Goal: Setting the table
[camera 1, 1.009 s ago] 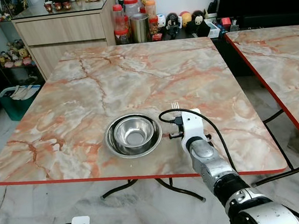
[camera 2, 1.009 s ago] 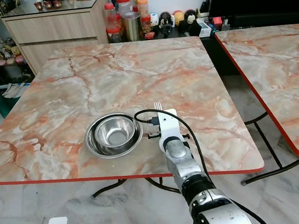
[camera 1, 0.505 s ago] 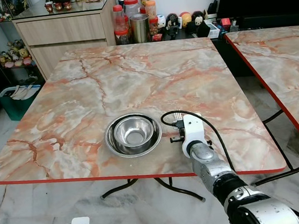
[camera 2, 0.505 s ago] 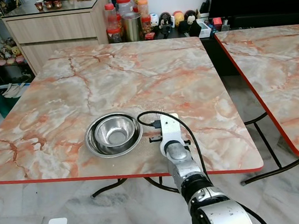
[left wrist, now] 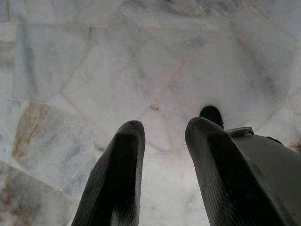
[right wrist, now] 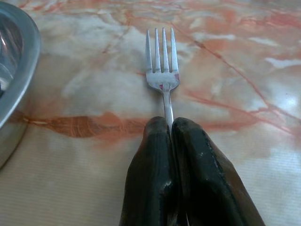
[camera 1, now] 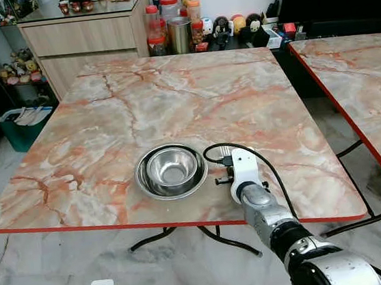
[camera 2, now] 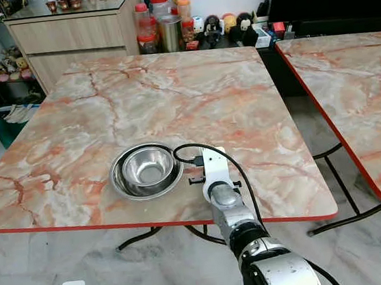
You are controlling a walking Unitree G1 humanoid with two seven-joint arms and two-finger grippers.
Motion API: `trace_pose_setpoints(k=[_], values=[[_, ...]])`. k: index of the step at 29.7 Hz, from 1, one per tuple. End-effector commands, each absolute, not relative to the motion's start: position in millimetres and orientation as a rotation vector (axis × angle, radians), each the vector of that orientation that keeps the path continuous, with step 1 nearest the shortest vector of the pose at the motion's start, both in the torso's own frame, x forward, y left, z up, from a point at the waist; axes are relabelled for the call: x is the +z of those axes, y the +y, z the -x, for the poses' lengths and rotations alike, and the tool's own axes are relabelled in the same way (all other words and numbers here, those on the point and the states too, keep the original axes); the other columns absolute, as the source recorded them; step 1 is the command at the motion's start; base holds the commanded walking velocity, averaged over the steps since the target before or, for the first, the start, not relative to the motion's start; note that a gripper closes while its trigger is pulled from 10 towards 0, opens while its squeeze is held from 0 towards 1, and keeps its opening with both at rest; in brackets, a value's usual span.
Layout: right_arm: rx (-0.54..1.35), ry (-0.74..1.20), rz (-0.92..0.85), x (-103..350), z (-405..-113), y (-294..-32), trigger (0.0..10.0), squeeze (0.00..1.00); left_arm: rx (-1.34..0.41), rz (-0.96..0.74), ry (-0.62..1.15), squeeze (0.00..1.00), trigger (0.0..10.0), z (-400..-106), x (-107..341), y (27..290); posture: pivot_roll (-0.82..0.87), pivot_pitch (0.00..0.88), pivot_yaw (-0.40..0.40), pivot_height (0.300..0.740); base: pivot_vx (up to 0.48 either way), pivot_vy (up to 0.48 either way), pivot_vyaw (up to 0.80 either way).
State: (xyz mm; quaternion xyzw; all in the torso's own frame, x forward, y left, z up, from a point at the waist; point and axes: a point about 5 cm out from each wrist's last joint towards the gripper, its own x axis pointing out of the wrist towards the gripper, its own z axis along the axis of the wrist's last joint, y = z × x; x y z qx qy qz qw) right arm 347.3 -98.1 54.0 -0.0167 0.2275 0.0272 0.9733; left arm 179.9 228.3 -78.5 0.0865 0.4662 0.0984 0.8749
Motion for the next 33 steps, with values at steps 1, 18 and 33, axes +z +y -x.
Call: trace_pose_setpoints(k=[1,18,33], values=[[0.055,0.458,0.025,55.2,-348.4,-97.0,10.0,0.22,0.217,-0.180,0.979,0.00,10.0,-179.2,-78.7,229.3,-0.01,0.016,-0.031,0.736,0.000,0.000,0.00],[0.059,0.462,0.033,54.2,-347.7,-96.4,10.0,1.00,0.217,-0.179,0.979,0.00,10.0,-179.4,-78.7,228.6,-0.01,0.013,-0.033,0.736,0.000,0.000,0.00],[0.053,0.444,0.037,56.5,-348.9,-96.5,10.0,0.00,0.217,-0.175,0.976,0.00,10.0,-181.1,-78.0,228.4,0.00,0.004,-0.032,0.736,0.000,0.000,0.00]])
